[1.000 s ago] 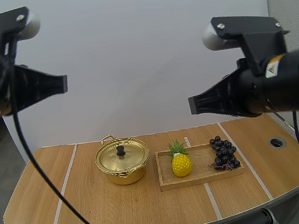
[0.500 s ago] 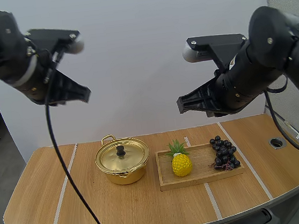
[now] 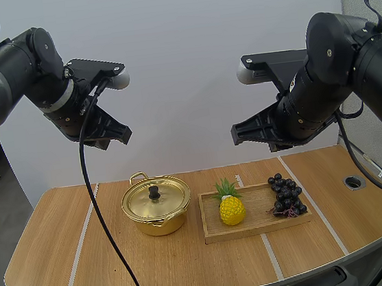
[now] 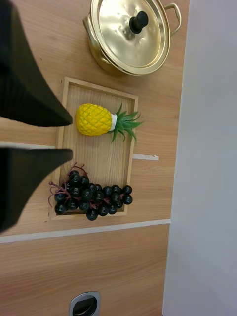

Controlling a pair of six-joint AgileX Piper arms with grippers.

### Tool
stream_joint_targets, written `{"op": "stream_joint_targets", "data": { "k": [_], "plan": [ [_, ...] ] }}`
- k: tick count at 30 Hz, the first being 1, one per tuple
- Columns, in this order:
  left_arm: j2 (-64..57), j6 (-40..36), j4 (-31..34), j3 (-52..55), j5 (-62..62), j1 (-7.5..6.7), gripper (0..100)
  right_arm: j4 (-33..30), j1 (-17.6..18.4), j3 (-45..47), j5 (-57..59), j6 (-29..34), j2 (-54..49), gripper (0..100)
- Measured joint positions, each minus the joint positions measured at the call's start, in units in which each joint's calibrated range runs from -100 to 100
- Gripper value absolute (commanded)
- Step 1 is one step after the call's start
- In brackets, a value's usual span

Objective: Open the pot, put the grape inside, and close it

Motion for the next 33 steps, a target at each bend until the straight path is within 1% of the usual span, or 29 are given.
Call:
{"op": "stream_joint_targets", "data": {
  "k": [2, 3, 5, 7, 10, 12, 18, 25, 29, 33],
  "plan": [
    [0.12, 0.09, 0.0, 0.0, 0.0, 0.0, 89, -0.92, 0.0, 0.0, 0.0, 0.65, 0.0, 100],
    [0.12, 0.09, 0.0, 0.0, 0.0, 0.0, 100, -0.92, 0.0, 0.0, 0.0, 0.8, 0.0, 100],
    [0.12, 0.31, 0.0, 0.0, 0.0, 0.0, 100, -0.69, 0.0, 0.0, 0.0, 1.17, 0.0, 100],
    [0.12, 1.21, -0.04, 0.0, 0.0, 0.0, 100, 1.25, 0.0, 0.0, 0.0, 1.18, 0.0, 100],
    [0.12, 5.77, -0.04, 0.0, 0.0, 0.0, 100, 2.44, 0.0, 0.0, 0.0, 1.66, 0.0, 100],
    [0.12, 6.22, -0.04, 0.0, 0.0, 0.0, 100, 3.04, 0.0, 0.0, 0.0, 1.66, 0.0, 100],
    [0.12, 6.99, -0.5, 0.0, 0.0, 0.0, 100, 3.31, 0.0, 0.0, 0.0, 1.66, 0.0, 100],
    [0.78, 10.18, -3.43, 0.0, 0.0, 0.0, 100, 3.31, 0.0, 0.0, 0.0, 1.66, 0.0, 100],
    [3.75, 12.44, -4.16, -0.16, 0.19, 0.0, 100, 3.31, 0.0, 0.0, 0.0, 1.66, 0.0, 100],
    [9.43, 15.23, -4.72, -0.16, 0.25, 0.0, 100, 3.31, 0.0, 0.0, 0.0, 1.66, 0.0, 100]
  ]
}}
